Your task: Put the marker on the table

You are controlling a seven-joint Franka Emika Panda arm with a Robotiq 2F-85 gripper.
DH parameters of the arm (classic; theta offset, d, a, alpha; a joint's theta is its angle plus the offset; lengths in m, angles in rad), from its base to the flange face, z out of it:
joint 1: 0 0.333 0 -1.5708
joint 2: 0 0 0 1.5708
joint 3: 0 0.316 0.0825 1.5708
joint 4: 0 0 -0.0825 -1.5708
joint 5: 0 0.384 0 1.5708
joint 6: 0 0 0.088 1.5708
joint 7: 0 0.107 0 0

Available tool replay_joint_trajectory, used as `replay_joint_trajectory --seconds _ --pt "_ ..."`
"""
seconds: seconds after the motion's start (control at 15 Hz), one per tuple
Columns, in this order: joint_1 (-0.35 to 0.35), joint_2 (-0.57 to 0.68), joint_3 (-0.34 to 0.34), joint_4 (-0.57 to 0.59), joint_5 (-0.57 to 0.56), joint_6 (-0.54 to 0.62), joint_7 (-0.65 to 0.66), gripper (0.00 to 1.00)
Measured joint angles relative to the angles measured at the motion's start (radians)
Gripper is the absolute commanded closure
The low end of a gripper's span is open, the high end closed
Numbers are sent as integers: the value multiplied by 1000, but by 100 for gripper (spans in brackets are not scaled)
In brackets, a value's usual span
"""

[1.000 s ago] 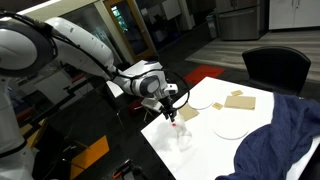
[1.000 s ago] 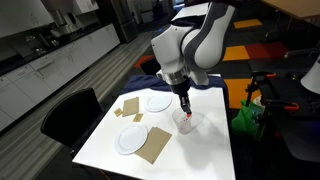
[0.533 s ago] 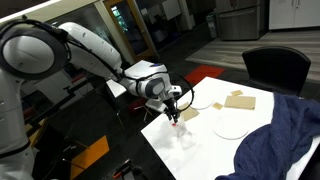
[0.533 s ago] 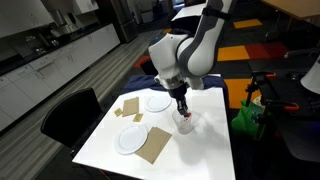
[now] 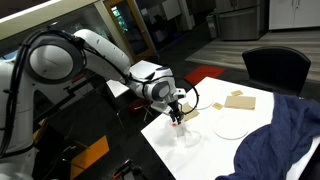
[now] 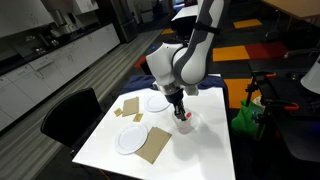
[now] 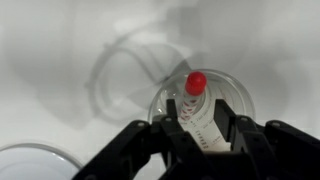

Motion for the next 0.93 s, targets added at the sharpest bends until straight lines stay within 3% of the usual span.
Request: replay_joint_trajectory --seconds 0.6,0.73,0.8,0.93 --pt "2 62 -1 70 1 -73 0 55" --pt "4 63 -1 83 1 -108 2 80" --pt "5 63 -2 91 1 -128 2 82" --pt "8 63 -2 106 1 -167 2 98"
